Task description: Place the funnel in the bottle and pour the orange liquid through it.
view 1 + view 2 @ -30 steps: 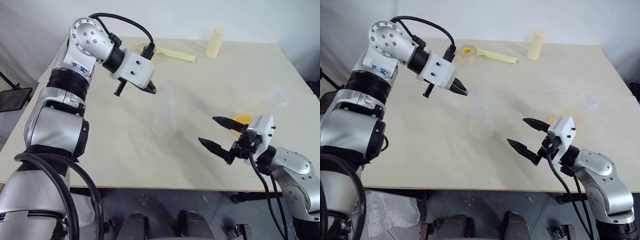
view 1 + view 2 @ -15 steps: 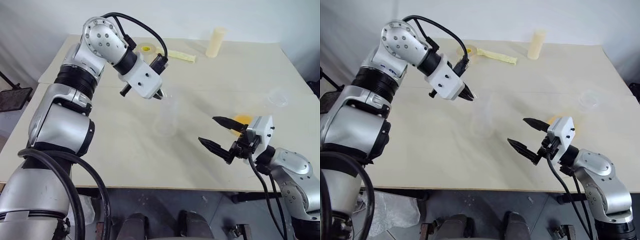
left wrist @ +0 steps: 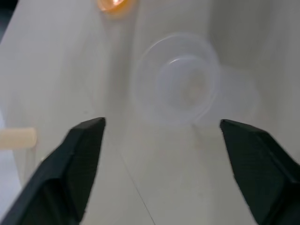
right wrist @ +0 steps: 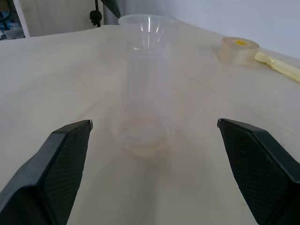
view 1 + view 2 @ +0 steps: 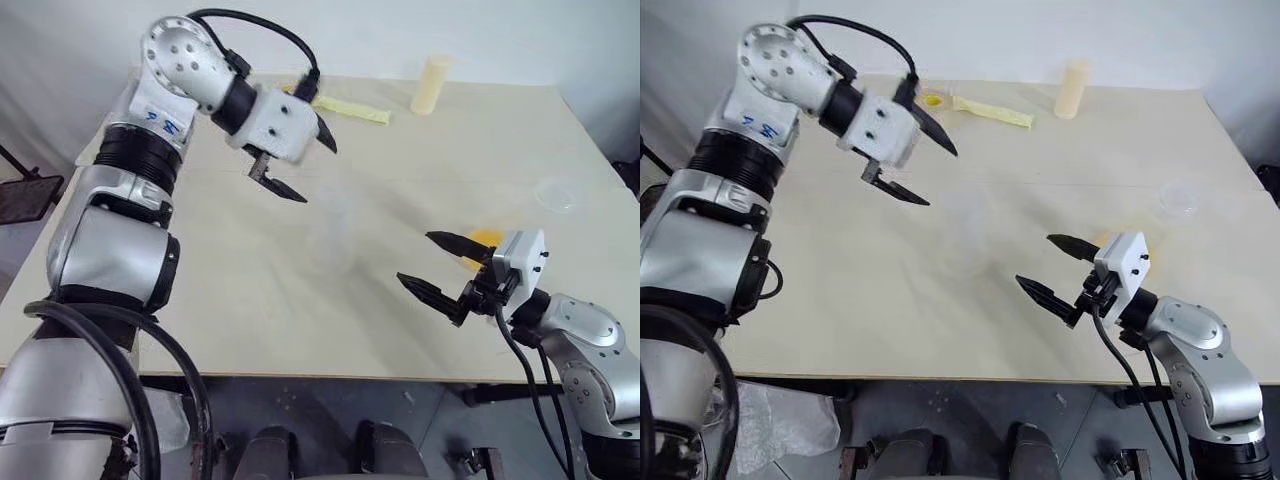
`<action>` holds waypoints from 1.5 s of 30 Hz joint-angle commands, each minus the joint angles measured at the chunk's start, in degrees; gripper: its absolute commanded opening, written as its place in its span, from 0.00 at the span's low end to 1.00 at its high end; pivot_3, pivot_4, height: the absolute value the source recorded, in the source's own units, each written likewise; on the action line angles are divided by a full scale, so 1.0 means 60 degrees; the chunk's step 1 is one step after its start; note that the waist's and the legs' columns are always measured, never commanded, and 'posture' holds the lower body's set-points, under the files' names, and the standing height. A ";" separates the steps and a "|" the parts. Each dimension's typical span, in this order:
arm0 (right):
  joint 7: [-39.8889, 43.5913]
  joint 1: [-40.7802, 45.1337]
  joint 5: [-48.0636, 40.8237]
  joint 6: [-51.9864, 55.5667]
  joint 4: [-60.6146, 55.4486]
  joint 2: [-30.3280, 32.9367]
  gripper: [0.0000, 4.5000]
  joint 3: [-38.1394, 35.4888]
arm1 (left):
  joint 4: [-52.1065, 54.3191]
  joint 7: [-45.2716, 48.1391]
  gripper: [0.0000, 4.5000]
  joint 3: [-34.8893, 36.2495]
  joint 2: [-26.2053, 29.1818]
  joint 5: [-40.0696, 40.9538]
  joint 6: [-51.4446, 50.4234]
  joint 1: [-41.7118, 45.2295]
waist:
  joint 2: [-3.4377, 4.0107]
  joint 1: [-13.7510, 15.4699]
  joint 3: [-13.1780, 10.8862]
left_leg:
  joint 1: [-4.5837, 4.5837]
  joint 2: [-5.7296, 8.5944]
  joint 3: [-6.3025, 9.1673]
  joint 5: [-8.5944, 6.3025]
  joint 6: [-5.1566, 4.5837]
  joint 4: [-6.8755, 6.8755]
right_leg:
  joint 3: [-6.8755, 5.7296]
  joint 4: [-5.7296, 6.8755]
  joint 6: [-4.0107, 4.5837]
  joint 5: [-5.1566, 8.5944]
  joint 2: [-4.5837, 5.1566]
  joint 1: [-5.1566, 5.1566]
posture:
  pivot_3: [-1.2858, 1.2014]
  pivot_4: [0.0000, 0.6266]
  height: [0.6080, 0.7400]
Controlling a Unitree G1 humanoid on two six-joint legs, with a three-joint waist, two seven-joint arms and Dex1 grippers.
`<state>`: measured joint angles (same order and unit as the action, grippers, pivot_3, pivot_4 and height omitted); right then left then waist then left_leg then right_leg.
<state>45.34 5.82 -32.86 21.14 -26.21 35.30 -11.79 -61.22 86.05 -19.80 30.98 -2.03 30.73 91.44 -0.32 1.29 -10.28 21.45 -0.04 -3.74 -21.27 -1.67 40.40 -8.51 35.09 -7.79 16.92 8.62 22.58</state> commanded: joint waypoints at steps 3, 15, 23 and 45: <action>-0.0204 -0.0428 -0.0252 -0.0023 -0.0486 0.0231 1.00 -0.0824 | 0.1398 0.0160 0.99 0.1474 0.0765 0.1208 -0.2932 -0.1048 | 0.0004 -0.0001 0.0003 | -0.0004 -0.0002 0.0002 0.0000 0.0000 0.0000 | 0.0002 0.0007 0.0000 0.0000 0.0001 -0.0001 | 0.52 0.24 1.00; -0.1451 -0.1909 -0.0279 0.0095 -0.1111 -0.0117 1.00 -0.2185 | 0.6908 -0.1285 0.99 0.4218 0.1024 0.4259 -0.7798 -0.7274 | 0.0004 0.0016 0.0003 | -0.0018 -0.0005 0.0113 -0.0002 0.0002 0.0035 | 0.0022 0.0073 0.0000 0.0000 0.0004 -0.0005 | 0.52 0.24 1.00; -0.2253 -0.3562 -0.0556 -0.0025 -0.1733 -0.0720 1.00 -0.3884 | 0.7904 -0.0891 0.99 0.4649 0.0821 0.5723 -0.8871 -0.9127 | 0.0009 0.0065 0.0005 | -0.0021 0.0009 0.0129 -0.0002 0.0003 0.0055 | 0.0070 0.0078 0.0000 0.0000 0.0000 -0.0022 | 0.52 0.24 1.00; -0.3118 -0.0536 0.0921 -0.0895 0.1939 -0.0403 1.00 -0.3411 | 0.7158 -0.1045 0.99 0.4654 0.0186 0.5520 -0.7293 -0.8747 | 0.0017 0.0003 0.0009 | -0.0048 0.0005 0.0016 -0.0002 0.0003 0.0031 | 0.0128 0.0073 0.0001 0.0001 -0.0013 -0.0006 | 0.52 0.24 1.00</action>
<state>26.75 1.46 -28.36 17.69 -15.72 31.60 -31.74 -19.97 80.00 7.74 32.20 30.52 -13.70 38.22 -0.22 1.31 -10.23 21.16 -0.01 -3.67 -21.29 -1.66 40.59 -7.73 35.53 -7.79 16.93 8.54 22.55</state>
